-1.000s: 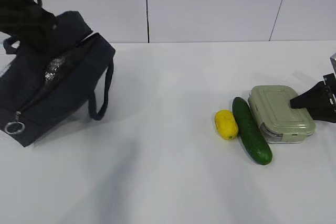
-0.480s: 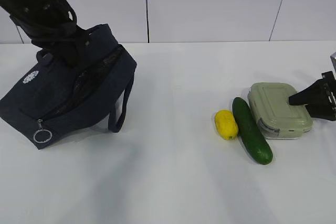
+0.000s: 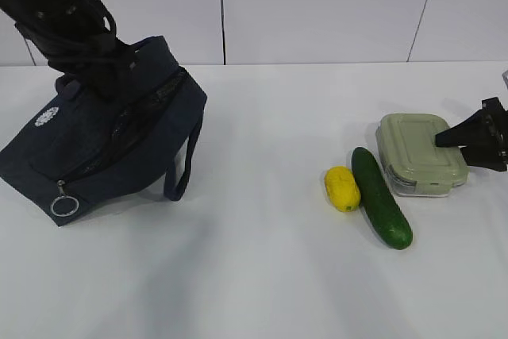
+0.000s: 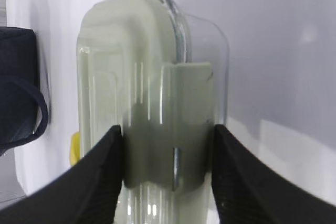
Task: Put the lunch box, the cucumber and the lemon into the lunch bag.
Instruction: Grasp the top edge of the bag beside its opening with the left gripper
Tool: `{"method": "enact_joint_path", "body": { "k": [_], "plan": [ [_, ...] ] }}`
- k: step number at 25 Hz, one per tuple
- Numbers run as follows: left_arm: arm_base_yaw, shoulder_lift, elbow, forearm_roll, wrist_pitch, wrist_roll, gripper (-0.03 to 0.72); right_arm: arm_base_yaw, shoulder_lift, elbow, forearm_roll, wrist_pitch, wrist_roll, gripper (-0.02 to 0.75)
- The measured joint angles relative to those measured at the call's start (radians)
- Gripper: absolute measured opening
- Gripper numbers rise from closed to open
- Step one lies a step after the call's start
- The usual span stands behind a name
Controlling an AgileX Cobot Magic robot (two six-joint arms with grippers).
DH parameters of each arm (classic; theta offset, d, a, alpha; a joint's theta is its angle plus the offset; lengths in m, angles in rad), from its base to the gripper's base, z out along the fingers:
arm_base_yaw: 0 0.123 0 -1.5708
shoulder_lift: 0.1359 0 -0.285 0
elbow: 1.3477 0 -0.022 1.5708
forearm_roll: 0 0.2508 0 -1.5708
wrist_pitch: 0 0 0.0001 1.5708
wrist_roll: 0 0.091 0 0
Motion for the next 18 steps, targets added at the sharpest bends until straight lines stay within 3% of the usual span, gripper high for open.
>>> {"method": "enact_joint_path", "body": {
  "k": [18],
  "plan": [
    [0.0,0.0,0.0,-0.004,0.0,0.0,0.005,0.096,-0.083,0.004,0.156,-0.013,0.016,0.379]
  ]
}}
